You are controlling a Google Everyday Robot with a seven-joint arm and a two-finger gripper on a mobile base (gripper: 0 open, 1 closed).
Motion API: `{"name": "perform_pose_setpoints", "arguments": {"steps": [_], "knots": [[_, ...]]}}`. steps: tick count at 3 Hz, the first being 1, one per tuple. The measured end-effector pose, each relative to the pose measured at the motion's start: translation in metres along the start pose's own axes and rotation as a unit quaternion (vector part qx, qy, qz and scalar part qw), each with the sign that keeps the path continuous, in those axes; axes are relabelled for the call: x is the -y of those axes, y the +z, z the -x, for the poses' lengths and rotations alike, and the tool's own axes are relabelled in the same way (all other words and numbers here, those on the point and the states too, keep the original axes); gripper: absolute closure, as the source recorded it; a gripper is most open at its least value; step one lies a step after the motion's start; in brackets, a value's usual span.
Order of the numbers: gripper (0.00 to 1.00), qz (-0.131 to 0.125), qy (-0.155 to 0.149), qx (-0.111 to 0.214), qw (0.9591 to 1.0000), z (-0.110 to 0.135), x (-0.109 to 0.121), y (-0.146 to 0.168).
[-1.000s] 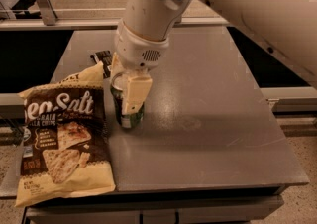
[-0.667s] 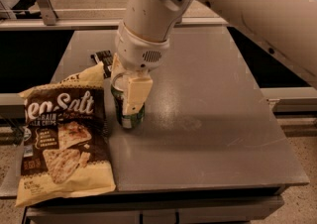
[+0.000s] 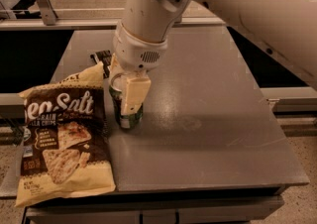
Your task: Move green can near brown chip bag
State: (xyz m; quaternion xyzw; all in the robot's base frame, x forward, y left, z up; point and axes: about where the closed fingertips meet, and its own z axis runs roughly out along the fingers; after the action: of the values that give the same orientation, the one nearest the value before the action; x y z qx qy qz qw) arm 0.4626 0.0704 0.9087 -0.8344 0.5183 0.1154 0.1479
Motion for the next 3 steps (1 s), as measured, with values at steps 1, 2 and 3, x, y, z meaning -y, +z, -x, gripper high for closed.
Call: {"name": "perform_pose_setpoints", "arguments": {"steps": [1, 2, 3], "knots": [[0.27, -0.001, -0.001, 0.0, 1.0, 0.0013, 0.0005, 0.0006], [0.04, -0.002, -0.002, 0.001, 1.0, 0.0025, 0.0009, 0.0012], [0.0, -0.002, -0.003, 0.001, 1.0, 0.0033, 0.0011, 0.0016]]}}
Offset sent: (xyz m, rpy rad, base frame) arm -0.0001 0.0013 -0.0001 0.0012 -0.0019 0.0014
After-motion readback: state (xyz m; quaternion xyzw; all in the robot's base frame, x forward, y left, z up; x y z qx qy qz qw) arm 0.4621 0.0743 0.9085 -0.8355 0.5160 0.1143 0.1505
